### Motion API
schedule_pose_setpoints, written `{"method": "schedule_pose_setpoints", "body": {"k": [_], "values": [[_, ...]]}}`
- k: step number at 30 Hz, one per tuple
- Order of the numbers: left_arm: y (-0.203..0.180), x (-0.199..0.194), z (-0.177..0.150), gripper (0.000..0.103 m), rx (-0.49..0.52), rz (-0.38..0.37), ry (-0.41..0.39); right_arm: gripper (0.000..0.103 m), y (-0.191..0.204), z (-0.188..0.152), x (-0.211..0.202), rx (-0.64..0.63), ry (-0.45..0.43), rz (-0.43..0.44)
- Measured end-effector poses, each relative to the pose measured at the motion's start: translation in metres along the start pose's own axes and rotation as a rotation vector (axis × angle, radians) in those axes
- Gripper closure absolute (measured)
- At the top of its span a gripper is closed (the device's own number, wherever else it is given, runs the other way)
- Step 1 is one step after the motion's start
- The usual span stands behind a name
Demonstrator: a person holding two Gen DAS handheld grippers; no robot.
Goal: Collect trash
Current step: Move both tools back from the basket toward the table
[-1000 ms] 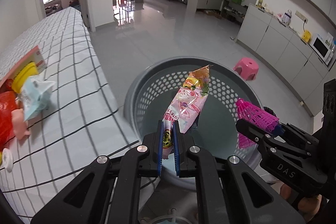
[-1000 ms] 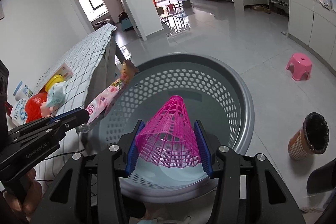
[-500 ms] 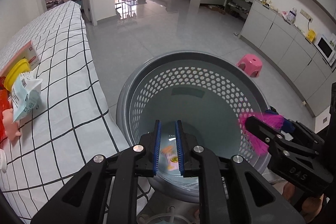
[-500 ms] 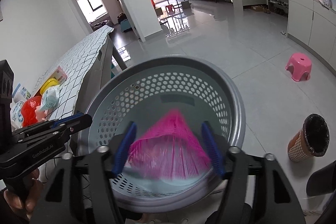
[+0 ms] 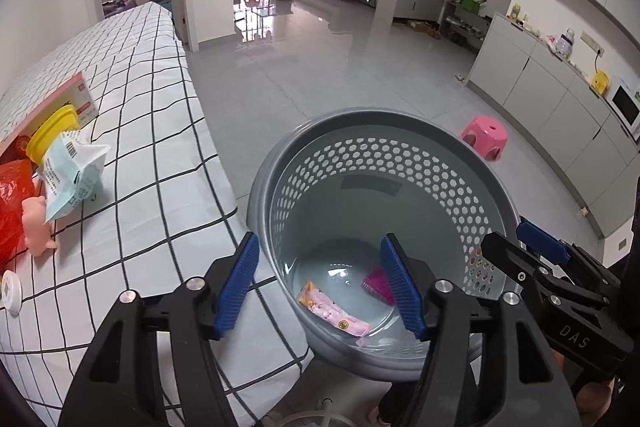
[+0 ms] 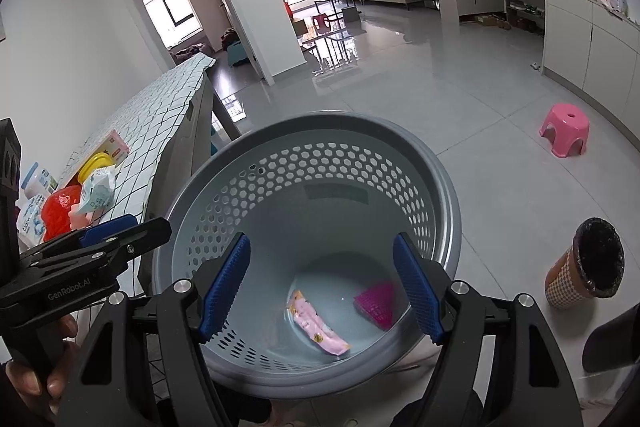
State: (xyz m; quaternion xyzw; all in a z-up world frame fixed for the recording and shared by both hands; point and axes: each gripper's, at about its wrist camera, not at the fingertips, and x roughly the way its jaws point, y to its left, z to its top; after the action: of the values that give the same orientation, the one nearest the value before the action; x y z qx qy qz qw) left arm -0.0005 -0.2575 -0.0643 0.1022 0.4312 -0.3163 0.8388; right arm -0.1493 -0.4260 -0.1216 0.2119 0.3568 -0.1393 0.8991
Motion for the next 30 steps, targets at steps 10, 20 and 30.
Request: {"method": "schedule_pose_setpoints", "body": {"k": [10,20,30], "values": [[0.014,-0.018,0.000,0.022,-0.024,0.030,-0.049,0.032,0.009,0.004,0.002,-0.008,0.001,0.009],[0.040,-0.053,-0.003,0.018,-0.048,0.040,-0.094,0.032,0.038,0.012,-0.015,-0.014,-0.050,0.031],[0.095,-0.093,-0.018,0.018,-0.113,0.139,-0.137,0.032,0.098,0.008,-0.011,-0.097,-0.039,0.113]]}}
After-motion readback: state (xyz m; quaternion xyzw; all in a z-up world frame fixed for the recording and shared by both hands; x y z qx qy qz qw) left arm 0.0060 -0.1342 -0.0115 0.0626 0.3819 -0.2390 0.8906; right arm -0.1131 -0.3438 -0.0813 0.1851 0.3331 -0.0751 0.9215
